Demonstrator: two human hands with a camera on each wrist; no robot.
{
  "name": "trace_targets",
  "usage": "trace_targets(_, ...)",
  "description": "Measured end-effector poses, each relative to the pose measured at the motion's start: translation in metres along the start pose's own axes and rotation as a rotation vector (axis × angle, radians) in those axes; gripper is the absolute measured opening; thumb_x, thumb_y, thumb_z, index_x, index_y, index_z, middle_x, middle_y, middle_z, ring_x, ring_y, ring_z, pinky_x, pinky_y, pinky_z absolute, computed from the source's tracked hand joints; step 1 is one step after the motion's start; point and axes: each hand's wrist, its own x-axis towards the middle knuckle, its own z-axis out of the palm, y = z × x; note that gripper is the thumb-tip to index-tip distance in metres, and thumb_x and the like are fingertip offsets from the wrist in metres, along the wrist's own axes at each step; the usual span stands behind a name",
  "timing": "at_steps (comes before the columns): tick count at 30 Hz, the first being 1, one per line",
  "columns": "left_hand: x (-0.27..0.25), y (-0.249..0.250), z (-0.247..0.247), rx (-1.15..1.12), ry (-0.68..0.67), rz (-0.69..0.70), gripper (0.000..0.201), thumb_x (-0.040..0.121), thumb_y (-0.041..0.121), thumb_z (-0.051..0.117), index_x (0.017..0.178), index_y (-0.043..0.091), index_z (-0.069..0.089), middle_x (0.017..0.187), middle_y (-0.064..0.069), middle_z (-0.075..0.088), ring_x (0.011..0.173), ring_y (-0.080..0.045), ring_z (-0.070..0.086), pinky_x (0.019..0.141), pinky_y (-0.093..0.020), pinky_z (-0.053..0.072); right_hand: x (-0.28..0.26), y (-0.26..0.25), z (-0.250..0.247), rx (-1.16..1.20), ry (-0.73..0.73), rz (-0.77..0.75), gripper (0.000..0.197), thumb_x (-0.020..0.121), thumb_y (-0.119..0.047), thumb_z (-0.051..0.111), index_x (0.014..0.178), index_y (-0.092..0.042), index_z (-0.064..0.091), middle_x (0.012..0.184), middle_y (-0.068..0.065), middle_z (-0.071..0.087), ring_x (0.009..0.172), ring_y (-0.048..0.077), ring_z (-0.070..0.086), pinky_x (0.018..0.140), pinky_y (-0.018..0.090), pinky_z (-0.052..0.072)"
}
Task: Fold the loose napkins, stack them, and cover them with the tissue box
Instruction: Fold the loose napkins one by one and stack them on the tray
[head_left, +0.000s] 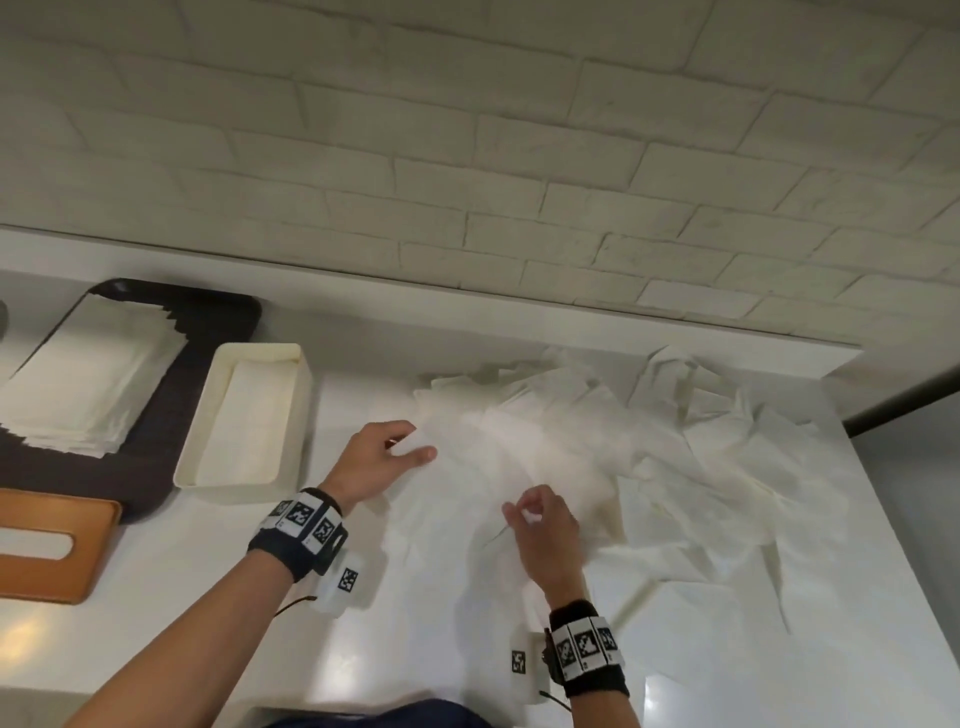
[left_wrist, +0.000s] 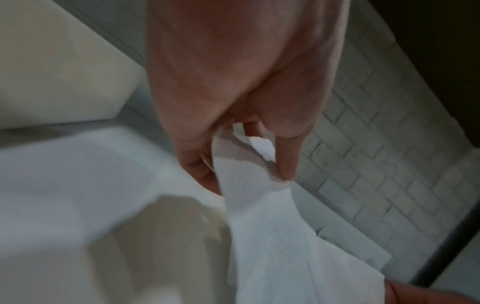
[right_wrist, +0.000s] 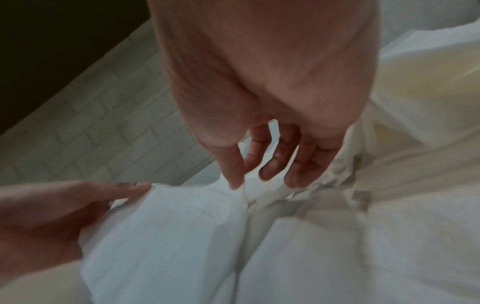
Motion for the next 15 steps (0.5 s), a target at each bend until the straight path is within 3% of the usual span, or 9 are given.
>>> trace_targets(2, -0.007, 0.009, -0.010, -0.169, -0.027, 0.017, 0.031, 0.089, 0.031, 0.089, 0.090, 0.010, 0.067, 0.087, -0.006, 0.072, 0.081, -0.024, 0.065, 0.085, -0.037, 0.048, -0.005, -0.013, -0.005, 0.391, -0.011, 0.010, 0.022, 0.104, -0.026, 0.072, 0.095, -0.018, 0.054, 0.083, -0.006, 0.068, 0.085, 0.015, 0.066, 0.089, 0.040, 0.059)
trace_targets(4, -0.015, 0.018, -0.021, -0.302, -0.033, 0.036, 0.038, 0.089, 0.023, 0.089, 0.097, 0.003, 0.058, 0.088, -0.015, 0.069, 0.082, -0.026, 0.060, 0.087, -0.040, 0.045, -0.009, -0.031, -0.006, 0.770, -0.048, 0.060, 0.021, 0.109, -0.019, 0.066, 0.101, -0.012, 0.047, 0.084, 0.008, 0.069, 0.086, 0.023, 0.066, 0.087, 0.041, 0.062)
trace_targets(5, -0.020, 0.025, -0.026, -0.358, -0.017, 0.047, 0.034, 0.091, 0.015, 0.087, 0.098, 0.004, 0.056, 0.094, -0.019, 0.075, 0.084, -0.026, 0.064, 0.088, -0.040, 0.047, -0.010, -0.040, -0.006, 0.874, -0.038, 0.080, 0.018, 0.109, -0.018, 0.064, 0.104, -0.013, 0.048, 0.087, 0.012, 0.071, 0.088, 0.026, 0.066, 0.085, 0.042, 0.061)
trace_targets(8, -0.033, 0.042, -0.041, -0.408, -0.001, 0.070, 0.038, 0.091, 0.005, 0.083, 0.119, 0.011, 0.057, 0.106, -0.025, 0.080, 0.093, -0.031, 0.075, 0.087, -0.038, 0.055, -0.012, -0.070, -0.005, 0.951, -0.014, 0.126, 0.018, 0.108, -0.028, 0.066, 0.118, -0.020, 0.053, 0.108, 0.005, 0.078, 0.098, 0.026, 0.074, 0.088, 0.046, 0.062)
trace_targets(11, -0.038, 0.046, -0.058, -0.437, -0.011, 0.090, 0.053, 0.089, 0.007, 0.085, 0.135, 0.022, 0.064, 0.108, -0.019, 0.081, 0.100, -0.031, 0.078, 0.087, -0.035, 0.061, -0.019, -0.096, 0.001, 0.914, -0.140, 0.048, 0.048, 0.097, -0.020, 0.082, 0.137, -0.023, 0.055, 0.129, 0.001, 0.076, 0.118, 0.022, 0.075, 0.094, 0.052, 0.064)
trace_targets(14, -0.040, 0.046, -0.081, -0.375, 0.055, 0.142, 0.038, 0.087, 0.016, 0.088, 0.121, 0.026, 0.078, 0.117, -0.003, 0.080, 0.120, -0.019, 0.071, 0.107, -0.033, 0.052, -0.018, -0.112, 0.007, 0.832, -0.203, -0.064, 0.072, 0.085, -0.006, 0.092, 0.143, -0.020, 0.053, 0.136, 0.006, 0.073, 0.126, 0.028, 0.071, 0.100, 0.051, 0.062)
trace_targets(15, -0.041, 0.045, -0.088, -0.372, 0.090, 0.158, 0.032, 0.086, 0.017, 0.088, 0.117, 0.026, 0.080, 0.116, 0.003, 0.080, 0.118, -0.013, 0.070, 0.107, -0.030, 0.050, -0.018, -0.118, 0.008, 0.838, -0.199, -0.071, 0.076, 0.083, -0.003, 0.092, 0.145, -0.020, 0.052, 0.135, 0.008, 0.073, 0.126, 0.030, 0.071, 0.100, 0.047, 0.062)
